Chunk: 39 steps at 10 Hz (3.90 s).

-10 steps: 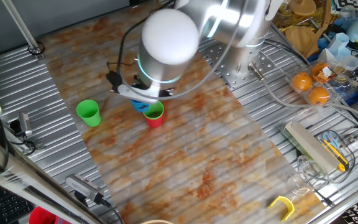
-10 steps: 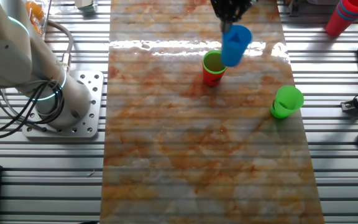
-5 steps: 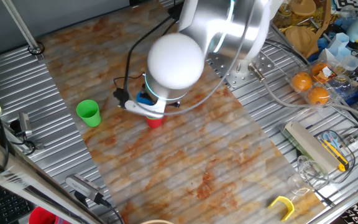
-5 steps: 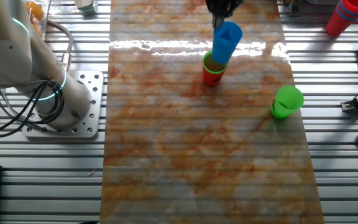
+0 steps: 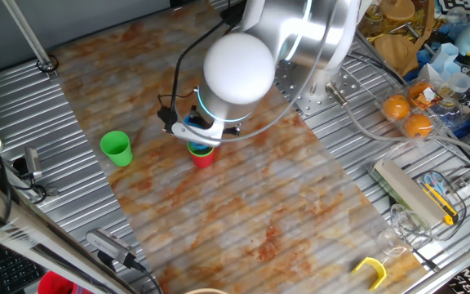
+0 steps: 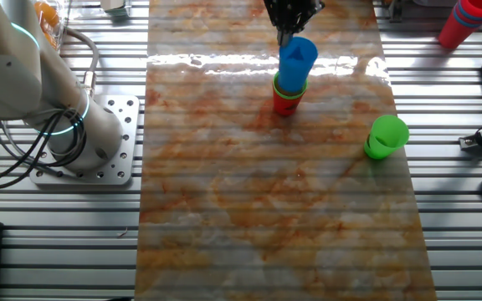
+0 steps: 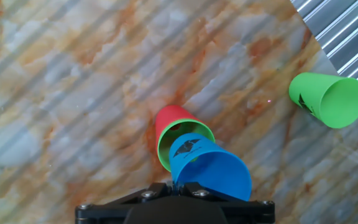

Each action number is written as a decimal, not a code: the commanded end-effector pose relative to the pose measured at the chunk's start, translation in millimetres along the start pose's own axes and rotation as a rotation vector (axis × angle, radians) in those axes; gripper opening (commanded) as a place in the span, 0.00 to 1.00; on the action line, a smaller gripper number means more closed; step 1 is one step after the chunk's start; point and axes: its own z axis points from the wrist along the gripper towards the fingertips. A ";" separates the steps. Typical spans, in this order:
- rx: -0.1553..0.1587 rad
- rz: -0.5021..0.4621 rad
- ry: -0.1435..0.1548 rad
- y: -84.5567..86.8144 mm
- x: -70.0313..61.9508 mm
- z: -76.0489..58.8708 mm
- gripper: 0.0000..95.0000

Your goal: Stack the cups

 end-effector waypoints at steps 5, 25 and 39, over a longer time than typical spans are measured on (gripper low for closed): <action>0.001 0.011 -0.002 2.0 1.3 3.5 0.40; 0.036 0.187 -0.003 -123.8 -34.7 39.4 0.20; 0.057 0.076 -0.191 -212.3 -59.9 117.8 0.20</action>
